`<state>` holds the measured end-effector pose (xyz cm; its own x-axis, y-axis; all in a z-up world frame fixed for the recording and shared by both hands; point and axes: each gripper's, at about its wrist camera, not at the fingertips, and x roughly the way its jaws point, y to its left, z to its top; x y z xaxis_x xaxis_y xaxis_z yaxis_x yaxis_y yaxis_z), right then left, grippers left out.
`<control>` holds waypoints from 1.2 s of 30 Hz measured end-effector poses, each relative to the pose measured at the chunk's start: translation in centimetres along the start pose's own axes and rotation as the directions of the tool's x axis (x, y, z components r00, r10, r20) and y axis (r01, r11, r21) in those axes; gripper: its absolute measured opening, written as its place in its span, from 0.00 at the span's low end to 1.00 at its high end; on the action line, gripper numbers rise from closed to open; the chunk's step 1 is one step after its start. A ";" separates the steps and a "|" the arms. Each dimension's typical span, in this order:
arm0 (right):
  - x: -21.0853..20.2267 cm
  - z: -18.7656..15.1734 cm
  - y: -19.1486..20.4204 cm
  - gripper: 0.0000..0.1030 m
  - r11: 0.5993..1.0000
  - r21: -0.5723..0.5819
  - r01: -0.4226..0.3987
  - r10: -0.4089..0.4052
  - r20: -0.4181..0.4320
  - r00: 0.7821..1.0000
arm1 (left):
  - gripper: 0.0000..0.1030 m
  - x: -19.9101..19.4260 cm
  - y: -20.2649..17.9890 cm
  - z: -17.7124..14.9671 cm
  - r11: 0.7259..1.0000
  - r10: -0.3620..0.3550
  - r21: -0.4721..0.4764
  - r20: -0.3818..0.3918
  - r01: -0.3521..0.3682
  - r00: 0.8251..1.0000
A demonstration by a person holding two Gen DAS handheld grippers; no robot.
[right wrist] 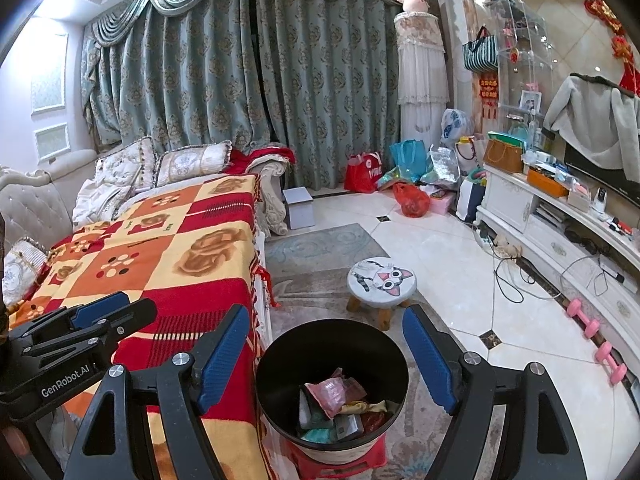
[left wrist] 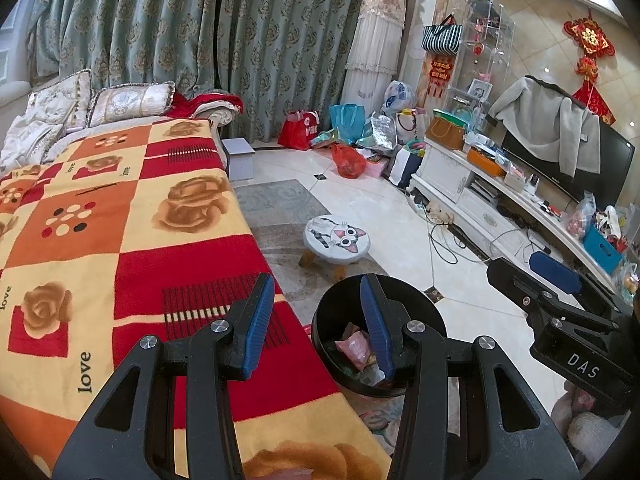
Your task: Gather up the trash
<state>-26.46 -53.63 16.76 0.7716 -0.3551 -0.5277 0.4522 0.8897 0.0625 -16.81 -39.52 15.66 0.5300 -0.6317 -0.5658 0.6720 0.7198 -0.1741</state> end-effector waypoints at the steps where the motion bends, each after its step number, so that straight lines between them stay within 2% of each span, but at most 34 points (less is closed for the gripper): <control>1: 0.0 -0.1 0.0 0.75 1.000 0.000 0.000 0.000 -0.001 1.000 | 0.42 0.2 -0.1 -0.2 1.000 0.000 -0.001 -0.002 0.000 1.000; 36: 0.4 -0.8 -0.7 0.77 1.000 0.014 0.000 0.000 -0.026 1.000 | 0.42 0.6 -1.7 -1.0 1.000 -0.022 -0.014 -0.028 0.021 0.999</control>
<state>-26.85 -54.17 15.80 0.7597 -0.3471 -0.5499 0.4584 0.8856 0.0742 -18.18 -40.86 14.83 0.5006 -0.6387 -0.5843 0.6756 0.7103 -0.1976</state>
